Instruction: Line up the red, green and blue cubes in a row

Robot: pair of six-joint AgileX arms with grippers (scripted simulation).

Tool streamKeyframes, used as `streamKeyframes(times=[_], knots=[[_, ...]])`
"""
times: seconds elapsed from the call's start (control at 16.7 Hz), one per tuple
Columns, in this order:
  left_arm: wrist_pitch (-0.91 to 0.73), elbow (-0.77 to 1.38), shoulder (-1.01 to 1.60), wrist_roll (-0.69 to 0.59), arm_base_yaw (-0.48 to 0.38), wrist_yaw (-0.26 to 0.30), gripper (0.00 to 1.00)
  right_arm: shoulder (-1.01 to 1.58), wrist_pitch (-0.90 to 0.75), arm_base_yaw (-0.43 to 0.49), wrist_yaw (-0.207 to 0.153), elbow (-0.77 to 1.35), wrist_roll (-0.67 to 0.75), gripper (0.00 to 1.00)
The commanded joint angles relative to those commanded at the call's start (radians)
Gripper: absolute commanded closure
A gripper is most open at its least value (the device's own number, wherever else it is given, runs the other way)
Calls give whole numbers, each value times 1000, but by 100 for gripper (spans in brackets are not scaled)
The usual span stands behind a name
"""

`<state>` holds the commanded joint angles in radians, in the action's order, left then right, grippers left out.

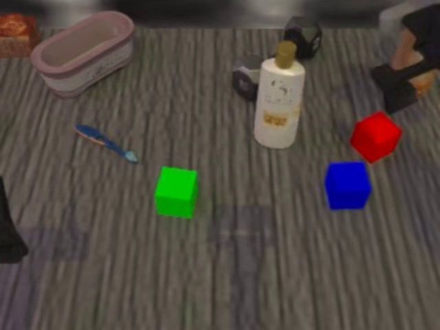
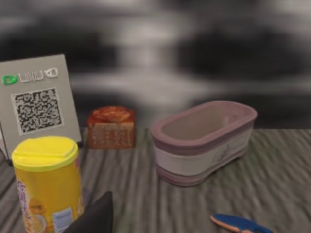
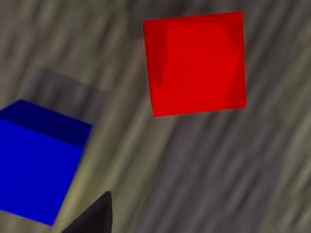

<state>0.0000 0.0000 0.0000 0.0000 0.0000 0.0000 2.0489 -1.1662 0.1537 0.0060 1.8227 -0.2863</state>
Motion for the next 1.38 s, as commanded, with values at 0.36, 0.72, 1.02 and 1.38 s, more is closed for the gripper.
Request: streamKeyframes(times=[0.36, 0.72, 1.02, 1.38], knots=[[0, 0, 0, 0, 0, 0, 0, 331, -184, 28, 0, 350, -52, 0], [0, 0, 0, 0, 0, 0, 0, 372, -207, 33, -1, 401, -60, 0], [0, 0, 0, 0, 0, 0, 0, 382, -132, 32, 0, 331, -61, 0], [0, 0, 0, 0, 0, 0, 0, 424, 99, 34, 0, 149, -58, 0]])
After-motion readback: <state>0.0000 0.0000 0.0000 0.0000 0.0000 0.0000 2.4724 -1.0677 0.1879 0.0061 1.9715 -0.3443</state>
